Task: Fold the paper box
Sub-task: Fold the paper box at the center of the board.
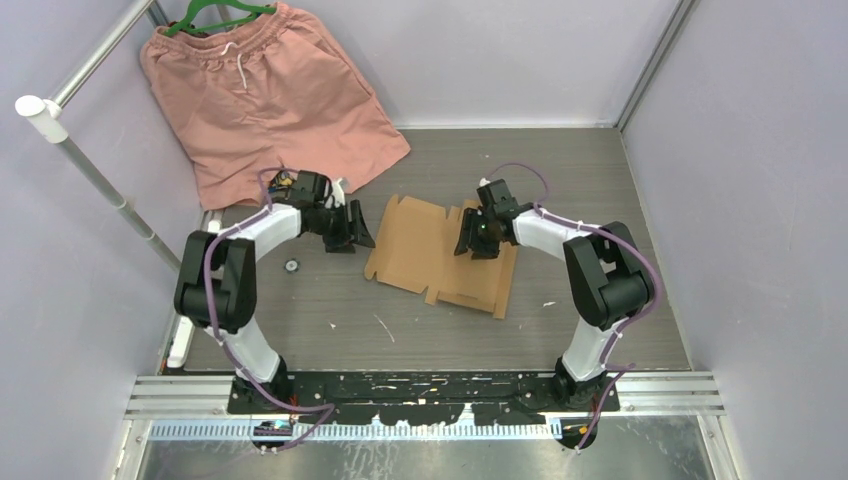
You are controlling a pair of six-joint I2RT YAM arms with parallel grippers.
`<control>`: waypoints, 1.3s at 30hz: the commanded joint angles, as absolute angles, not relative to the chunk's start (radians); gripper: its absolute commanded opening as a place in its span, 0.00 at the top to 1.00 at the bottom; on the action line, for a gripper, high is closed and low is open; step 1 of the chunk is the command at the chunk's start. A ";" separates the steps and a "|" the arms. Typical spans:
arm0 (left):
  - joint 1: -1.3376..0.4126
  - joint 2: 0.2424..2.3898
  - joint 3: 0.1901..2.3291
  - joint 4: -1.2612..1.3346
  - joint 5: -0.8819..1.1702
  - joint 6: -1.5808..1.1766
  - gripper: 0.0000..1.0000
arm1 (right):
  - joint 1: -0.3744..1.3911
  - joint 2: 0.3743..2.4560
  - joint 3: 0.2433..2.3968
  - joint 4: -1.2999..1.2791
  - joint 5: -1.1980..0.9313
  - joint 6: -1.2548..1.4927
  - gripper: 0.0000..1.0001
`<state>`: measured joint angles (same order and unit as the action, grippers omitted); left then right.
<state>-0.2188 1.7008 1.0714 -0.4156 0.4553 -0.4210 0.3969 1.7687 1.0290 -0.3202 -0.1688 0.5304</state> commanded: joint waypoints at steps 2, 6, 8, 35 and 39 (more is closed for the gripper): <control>-0.187 1.801 1.112 -0.268 0.597 -0.447 0.37 | 0.394 1.884 0.996 -0.361 -0.128 0.475 0.47; -0.164 1.859 1.115 -0.197 0.662 -0.458 0.36 | 0.394 1.897 0.996 -0.354 -0.158 0.462 0.47; -0.151 1.876 1.113 -0.165 0.684 -0.462 0.36 | 0.394 1.904 1.000 -0.353 -0.168 0.458 0.47; -0.113 1.995 1.033 0.235 0.992 -0.637 0.48 | 0.394 2.015 1.095 -0.335 -0.327 0.429 0.48; -0.118 2.002 1.012 0.284 1.004 -0.669 0.50 | 0.395 2.030 1.120 -0.337 -0.343 0.431 0.48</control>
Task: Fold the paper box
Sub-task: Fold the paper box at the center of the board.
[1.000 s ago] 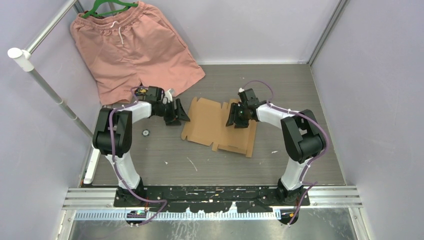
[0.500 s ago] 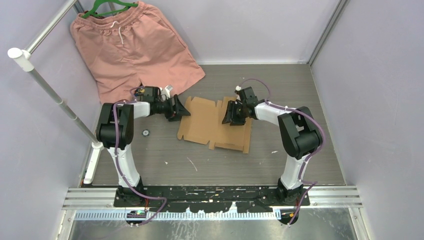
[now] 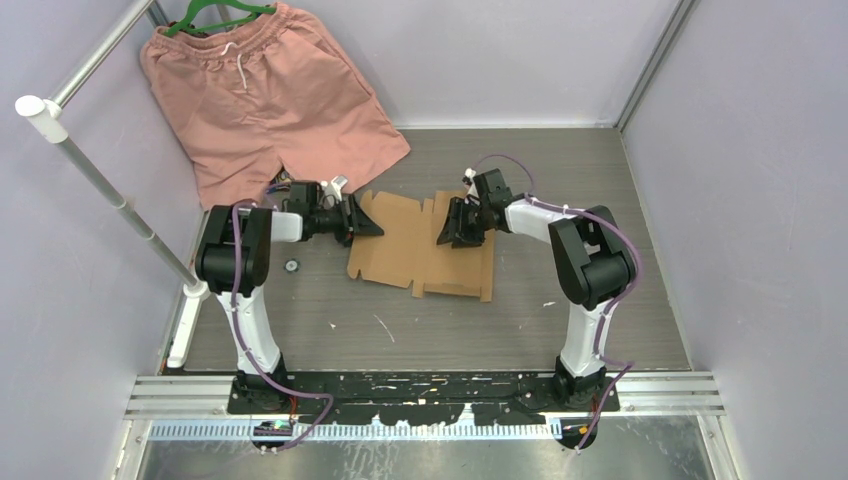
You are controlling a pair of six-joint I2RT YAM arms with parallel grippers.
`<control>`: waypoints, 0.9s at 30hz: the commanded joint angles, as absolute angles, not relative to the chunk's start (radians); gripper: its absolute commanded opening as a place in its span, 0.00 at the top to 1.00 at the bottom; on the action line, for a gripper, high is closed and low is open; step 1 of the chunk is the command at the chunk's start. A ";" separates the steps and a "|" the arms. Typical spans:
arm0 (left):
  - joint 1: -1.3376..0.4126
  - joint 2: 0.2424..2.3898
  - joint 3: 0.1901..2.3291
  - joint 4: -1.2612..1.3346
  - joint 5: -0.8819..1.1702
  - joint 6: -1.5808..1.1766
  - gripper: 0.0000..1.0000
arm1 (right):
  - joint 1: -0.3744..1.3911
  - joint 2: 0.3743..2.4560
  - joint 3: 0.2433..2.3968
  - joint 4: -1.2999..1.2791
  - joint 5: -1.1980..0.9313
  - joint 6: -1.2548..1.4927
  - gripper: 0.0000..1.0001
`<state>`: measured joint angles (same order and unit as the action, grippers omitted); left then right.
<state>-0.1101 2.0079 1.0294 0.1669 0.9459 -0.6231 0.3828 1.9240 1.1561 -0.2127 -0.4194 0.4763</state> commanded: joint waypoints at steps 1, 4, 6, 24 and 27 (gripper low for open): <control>-0.119 2.005 1.009 0.293 1.005 -0.674 0.51 | 0.395 2.033 1.122 -0.337 -0.345 0.432 0.48; -0.121 2.012 0.997 0.339 1.021 -0.704 0.55 | 0.395 2.039 1.126 -0.333 -0.350 0.434 0.48; -0.121 2.016 0.998 0.340 1.025 -0.708 0.59 | 0.395 2.043 1.125 -0.330 -0.352 0.434 0.48; -0.120 1.944 1.016 0.132 0.964 -0.607 0.94 | 0.395 1.908 1.183 -0.414 -0.301 0.405 0.46; -0.120 1.927 1.023 0.096 0.947 -0.588 0.94 | 0.395 1.860 1.209 -0.462 -0.256 0.396 0.45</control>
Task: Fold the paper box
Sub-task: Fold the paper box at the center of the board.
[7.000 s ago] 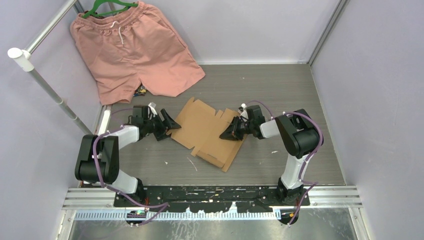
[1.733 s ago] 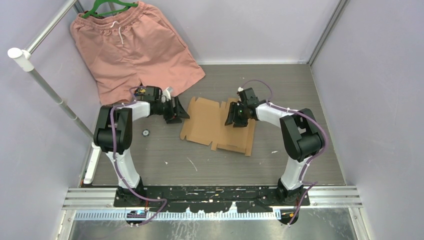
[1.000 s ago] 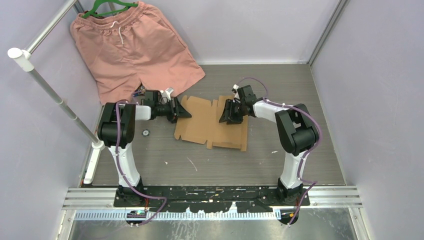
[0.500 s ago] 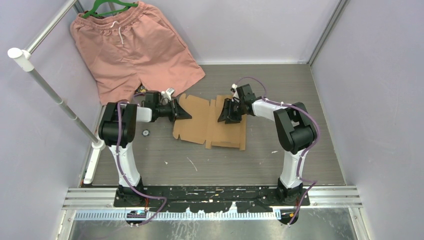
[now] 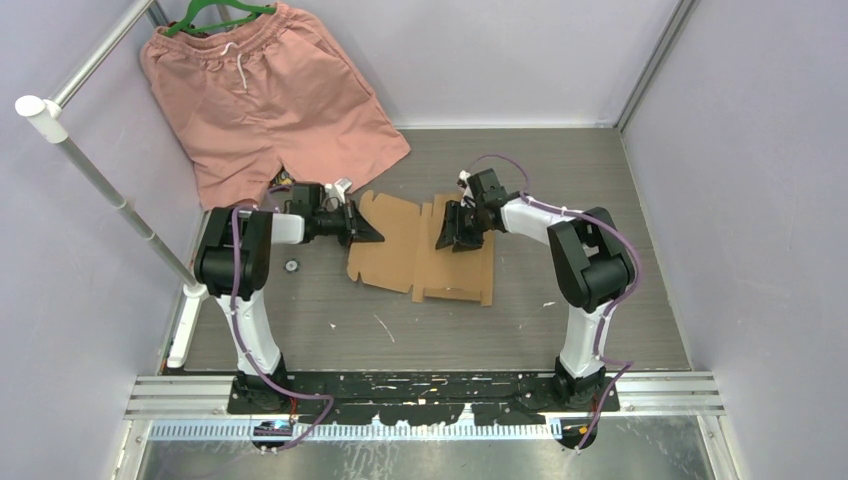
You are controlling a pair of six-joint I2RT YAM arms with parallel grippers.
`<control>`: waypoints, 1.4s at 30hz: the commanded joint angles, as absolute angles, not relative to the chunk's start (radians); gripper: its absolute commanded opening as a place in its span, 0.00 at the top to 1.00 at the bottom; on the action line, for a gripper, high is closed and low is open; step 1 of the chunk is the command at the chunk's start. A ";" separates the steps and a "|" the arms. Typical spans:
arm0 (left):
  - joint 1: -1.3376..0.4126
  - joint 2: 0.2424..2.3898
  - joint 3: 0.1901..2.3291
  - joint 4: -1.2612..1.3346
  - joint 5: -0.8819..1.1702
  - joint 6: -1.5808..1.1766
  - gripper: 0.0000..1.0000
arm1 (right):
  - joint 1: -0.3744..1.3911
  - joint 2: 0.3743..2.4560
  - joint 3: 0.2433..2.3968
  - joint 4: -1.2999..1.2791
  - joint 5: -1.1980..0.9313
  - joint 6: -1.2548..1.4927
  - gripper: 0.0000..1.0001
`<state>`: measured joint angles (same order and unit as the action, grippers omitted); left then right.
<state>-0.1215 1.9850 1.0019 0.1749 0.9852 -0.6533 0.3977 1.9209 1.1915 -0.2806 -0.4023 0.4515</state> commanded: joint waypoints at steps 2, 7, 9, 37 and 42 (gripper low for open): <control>-0.120 1.916 1.024 0.085 0.943 -0.586 0.94 | 0.395 1.844 1.223 -0.499 -0.227 0.396 0.45; -0.119 1.895 1.032 0.050 0.925 -0.571 0.94 | 0.396 1.815 1.189 -0.522 -0.124 0.423 0.46; -0.118 1.890 1.038 0.030 0.917 -0.559 0.94 | 0.401 1.802 1.170 -0.517 -0.095 0.427 0.47; -0.121 1.953 0.976 0.482 1.087 -0.903 0.93 | 0.416 1.954 1.163 -0.436 -0.076 0.446 0.50; -0.137 1.997 0.959 0.605 1.096 -0.979 0.92 | 0.418 1.966 1.164 -0.431 -0.084 0.449 0.50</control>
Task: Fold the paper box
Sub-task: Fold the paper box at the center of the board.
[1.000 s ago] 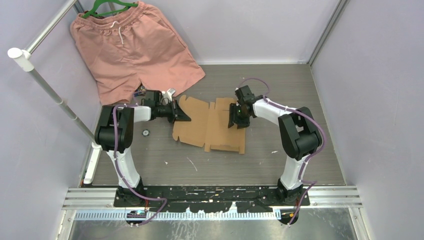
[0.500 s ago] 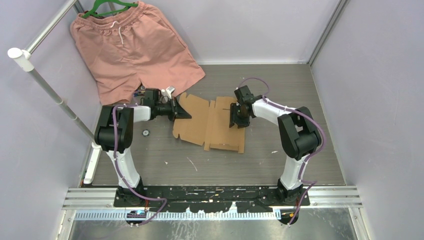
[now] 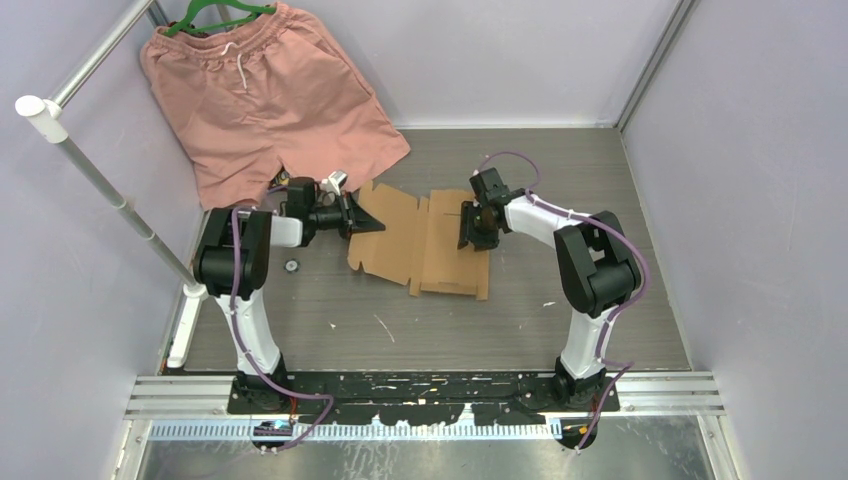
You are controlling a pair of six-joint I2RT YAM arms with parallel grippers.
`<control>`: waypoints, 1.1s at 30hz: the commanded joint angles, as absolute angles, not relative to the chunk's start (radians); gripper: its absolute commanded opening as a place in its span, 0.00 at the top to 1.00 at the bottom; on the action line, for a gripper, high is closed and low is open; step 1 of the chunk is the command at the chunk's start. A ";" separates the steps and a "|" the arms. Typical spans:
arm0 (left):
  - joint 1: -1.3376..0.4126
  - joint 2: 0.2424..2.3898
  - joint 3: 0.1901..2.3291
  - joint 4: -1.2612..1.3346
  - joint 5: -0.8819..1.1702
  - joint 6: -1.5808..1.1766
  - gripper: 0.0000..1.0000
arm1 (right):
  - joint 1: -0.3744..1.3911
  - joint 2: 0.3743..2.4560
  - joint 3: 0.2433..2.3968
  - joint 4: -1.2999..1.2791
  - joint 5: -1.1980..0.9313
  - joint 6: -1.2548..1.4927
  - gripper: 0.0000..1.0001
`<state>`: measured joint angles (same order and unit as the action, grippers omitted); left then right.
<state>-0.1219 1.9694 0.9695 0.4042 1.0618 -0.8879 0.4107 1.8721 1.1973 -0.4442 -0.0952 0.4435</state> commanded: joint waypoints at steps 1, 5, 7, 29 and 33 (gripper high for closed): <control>-0.143 2.007 0.957 0.628 1.095 -0.993 0.92 | 0.419 1.968 1.164 -0.428 -0.085 0.449 0.50; -0.160 2.040 0.953 0.717 1.096 -1.046 0.92 | 0.424 1.974 1.164 -0.427 -0.087 0.451 0.50; -0.167 2.049 0.951 0.735 1.095 -1.061 0.92 | 0.426 1.976 1.163 -0.425 -0.086 0.452 0.50; -0.226 2.092 0.962 0.764 1.099 -1.077 0.90 | 0.433 2.008 1.155 -0.397 -0.107 0.463 0.50; -0.240 2.109 0.965 0.768 1.105 -1.078 0.90 | 0.432 2.018 1.154 -0.388 -0.114 0.466 0.50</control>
<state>-0.1486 2.0613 0.9592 0.7532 1.1049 -1.1004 0.4091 1.8862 1.2083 -0.4309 -0.0597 0.4431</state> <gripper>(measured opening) 0.102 0.497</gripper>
